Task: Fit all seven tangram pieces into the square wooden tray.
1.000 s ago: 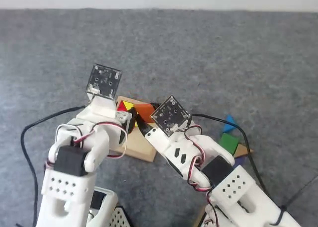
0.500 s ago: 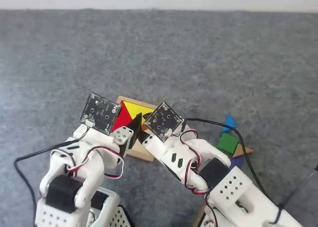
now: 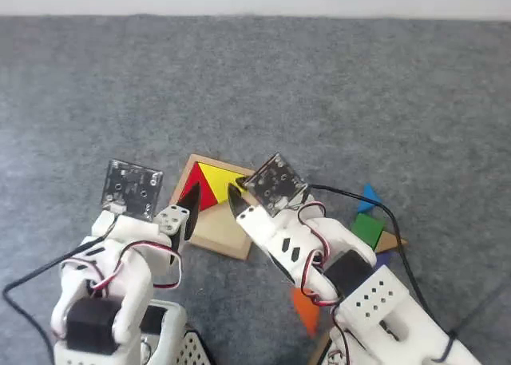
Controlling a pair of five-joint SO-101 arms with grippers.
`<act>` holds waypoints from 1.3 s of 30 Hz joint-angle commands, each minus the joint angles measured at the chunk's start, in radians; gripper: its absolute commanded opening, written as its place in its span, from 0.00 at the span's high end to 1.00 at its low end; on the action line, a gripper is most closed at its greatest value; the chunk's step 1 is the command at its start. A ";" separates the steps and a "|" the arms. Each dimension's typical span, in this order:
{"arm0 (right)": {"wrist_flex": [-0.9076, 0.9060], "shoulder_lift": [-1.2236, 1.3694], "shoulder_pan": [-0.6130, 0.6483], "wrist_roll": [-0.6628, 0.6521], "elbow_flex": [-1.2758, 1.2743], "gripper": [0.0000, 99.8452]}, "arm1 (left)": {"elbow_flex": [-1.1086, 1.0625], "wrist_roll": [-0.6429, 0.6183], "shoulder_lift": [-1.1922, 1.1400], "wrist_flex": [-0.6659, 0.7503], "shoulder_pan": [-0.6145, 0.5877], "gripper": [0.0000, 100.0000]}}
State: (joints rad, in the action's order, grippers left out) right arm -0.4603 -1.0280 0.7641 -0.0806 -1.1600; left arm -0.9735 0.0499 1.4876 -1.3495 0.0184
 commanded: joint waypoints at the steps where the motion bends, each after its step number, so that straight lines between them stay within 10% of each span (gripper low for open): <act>1: 0.047 -0.025 -0.054 0.074 0.048 0.99 | -0.039 0.031 0.009 0.063 -0.040 0.80; 12: -0.619 -0.122 -0.334 -0.210 0.382 0.99 | -0.154 0.092 0.009 0.103 -0.238 0.81; 21: -1.087 0.101 -0.329 -0.350 0.420 0.89 | -0.381 0.196 0.009 0.219 -0.258 0.81; 39: -1.009 0.335 0.294 -0.201 0.245 0.95 | -0.346 0.235 -0.408 0.336 -0.304 0.84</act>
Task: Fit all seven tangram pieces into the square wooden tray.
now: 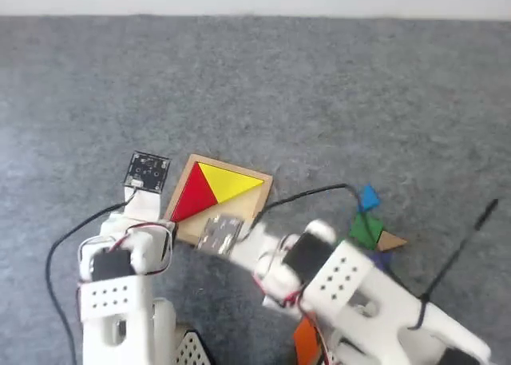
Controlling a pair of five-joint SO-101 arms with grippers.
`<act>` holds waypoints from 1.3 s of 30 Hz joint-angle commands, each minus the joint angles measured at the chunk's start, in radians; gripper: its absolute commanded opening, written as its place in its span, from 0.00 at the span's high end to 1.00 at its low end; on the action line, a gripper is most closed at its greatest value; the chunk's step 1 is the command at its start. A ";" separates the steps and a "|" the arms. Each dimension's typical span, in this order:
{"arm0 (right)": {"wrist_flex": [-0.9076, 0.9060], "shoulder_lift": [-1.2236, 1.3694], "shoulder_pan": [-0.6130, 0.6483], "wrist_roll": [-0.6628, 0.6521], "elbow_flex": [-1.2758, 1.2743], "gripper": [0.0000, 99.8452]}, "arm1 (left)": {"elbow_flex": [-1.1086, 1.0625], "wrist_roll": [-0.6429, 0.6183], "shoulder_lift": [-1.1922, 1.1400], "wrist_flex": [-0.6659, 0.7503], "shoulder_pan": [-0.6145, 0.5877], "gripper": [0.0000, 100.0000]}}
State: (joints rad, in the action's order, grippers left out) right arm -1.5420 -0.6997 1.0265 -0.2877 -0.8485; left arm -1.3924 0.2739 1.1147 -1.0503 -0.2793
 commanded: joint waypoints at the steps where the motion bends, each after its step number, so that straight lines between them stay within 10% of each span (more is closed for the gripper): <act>1: 0.108 0.007 0.027 0.011 -0.097 0.96 | 0.073 0.011 -0.037 0.037 -0.006 0.84; 8: 0.182 0.007 -0.033 0.003 -0.161 0.99 | 0.070 0.011 -0.043 0.057 -0.008 0.84; 17: -0.022 0.004 -0.688 0.005 0.230 0.99 | -0.053 0.012 0.075 0.064 -0.008 0.86; 28: 0.156 -0.041 -0.710 0.273 0.137 0.99 | -0.272 0.012 0.727 -0.195 -0.009 0.80; 39: 0.343 -0.182 -0.860 0.356 0.009 0.99 | -0.294 0.009 0.664 -0.087 -0.003 0.80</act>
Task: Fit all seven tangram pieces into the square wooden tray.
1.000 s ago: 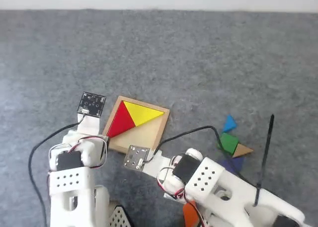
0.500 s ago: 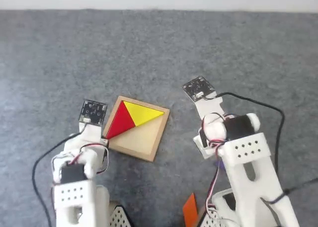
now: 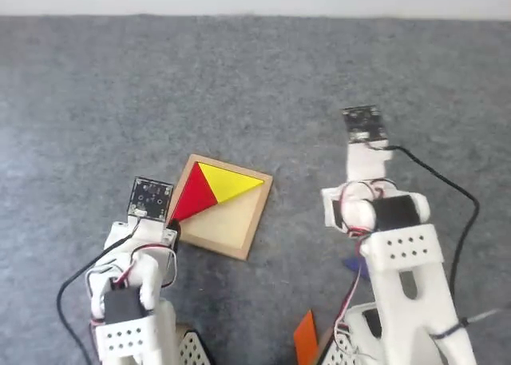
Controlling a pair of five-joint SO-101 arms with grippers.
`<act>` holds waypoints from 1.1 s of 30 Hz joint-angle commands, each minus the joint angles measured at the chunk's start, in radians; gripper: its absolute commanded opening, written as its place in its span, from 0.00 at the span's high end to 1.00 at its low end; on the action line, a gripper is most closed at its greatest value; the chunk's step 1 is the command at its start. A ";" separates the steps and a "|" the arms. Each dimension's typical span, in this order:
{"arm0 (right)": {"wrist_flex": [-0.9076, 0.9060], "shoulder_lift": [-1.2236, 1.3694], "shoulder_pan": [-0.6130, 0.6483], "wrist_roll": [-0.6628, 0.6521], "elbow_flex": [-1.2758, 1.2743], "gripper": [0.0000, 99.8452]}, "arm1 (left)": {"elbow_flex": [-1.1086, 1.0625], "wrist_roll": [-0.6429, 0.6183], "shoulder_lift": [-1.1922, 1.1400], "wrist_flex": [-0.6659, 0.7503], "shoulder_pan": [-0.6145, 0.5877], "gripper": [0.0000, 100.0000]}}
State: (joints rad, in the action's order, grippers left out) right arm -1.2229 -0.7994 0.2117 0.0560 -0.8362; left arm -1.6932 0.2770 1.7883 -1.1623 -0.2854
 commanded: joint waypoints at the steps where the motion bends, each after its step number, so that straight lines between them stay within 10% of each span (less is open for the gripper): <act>1: 0.013 -0.107 -0.061 0.006 -0.005 0.99 | 0.007 0.006 -0.009 0.025 0.002 0.80; 33: -0.027 -0.321 -0.105 0.003 -0.147 0.97 | 0.008 0.006 0.012 -0.100 -0.074 0.80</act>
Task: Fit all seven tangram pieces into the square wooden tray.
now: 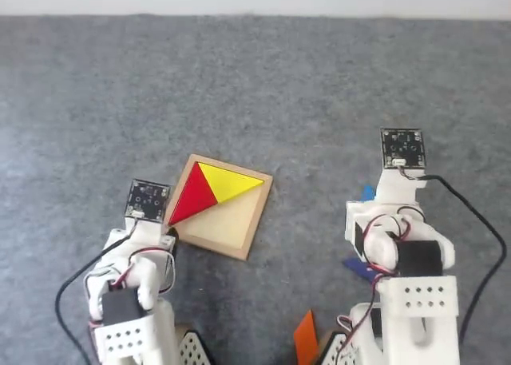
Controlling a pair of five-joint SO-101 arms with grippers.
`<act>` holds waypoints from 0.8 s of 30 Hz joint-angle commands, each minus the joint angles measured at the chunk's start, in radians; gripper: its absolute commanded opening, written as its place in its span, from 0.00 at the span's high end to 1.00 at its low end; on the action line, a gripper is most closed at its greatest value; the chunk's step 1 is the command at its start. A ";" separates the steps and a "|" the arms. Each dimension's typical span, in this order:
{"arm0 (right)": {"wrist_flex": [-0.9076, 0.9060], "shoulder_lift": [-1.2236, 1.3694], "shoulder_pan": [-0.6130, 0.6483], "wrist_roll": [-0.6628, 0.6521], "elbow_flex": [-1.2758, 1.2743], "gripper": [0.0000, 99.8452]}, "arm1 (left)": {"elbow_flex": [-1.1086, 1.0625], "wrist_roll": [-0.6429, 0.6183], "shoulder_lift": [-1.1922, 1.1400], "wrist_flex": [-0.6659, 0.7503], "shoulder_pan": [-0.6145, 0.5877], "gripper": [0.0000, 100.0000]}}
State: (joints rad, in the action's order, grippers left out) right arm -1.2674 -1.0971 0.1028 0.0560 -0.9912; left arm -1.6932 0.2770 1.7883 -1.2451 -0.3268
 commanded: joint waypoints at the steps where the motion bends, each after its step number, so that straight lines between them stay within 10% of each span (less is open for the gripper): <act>1: 0.018 -0.024 0.004 0.003 0.008 0.97 | 0.008 0.006 0.015 -0.018 -0.040 0.80; 24: 0.031 -0.024 0.008 0.002 0.000 0.97 | 0.008 0.006 0.015 -0.018 -0.044 0.80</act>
State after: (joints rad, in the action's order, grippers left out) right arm -1.2551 -1.0986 0.1043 0.0560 -1.0019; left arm -1.6932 0.2770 1.7898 -1.2574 -0.3652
